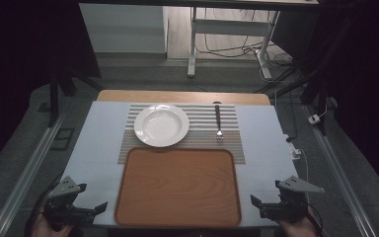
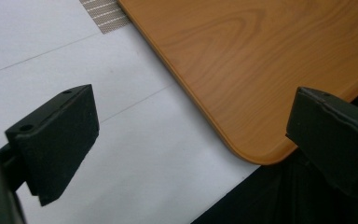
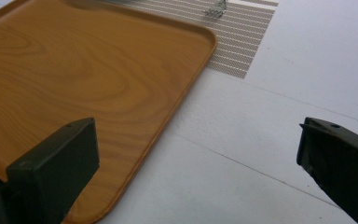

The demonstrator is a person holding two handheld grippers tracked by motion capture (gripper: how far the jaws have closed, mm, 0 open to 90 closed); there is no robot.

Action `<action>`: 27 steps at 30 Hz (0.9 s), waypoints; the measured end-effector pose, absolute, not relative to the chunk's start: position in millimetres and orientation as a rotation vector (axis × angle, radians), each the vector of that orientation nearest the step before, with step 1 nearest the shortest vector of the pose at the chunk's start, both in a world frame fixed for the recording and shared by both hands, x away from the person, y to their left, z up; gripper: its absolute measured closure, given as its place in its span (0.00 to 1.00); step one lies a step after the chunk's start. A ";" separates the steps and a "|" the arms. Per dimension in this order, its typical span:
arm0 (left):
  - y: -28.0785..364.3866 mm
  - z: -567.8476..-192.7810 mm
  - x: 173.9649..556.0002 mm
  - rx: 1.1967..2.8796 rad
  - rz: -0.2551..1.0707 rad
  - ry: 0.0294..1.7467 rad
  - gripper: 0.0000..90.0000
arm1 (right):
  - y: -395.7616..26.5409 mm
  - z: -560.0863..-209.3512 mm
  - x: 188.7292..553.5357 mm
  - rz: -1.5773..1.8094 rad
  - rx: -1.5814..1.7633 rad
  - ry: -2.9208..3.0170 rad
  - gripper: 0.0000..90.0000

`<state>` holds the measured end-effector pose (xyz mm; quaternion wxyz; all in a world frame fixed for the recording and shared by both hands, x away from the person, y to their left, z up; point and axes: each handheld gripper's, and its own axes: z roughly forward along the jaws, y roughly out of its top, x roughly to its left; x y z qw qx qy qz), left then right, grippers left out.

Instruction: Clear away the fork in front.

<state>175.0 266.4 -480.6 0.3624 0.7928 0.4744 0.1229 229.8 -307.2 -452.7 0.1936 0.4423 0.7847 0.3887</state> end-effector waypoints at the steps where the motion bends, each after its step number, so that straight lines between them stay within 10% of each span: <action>1: 266.1 -480.8 175.2 2.046 0.313 1.217 0.03 | -307.2 -452.7 229.8 1.090 1.241 2.201 0.00; 27: 267.5 -481.4 176.8 2.048 0.280 1.208 0.04 | -289.6 -454.4 230.9 0.993 1.090 2.317 0.02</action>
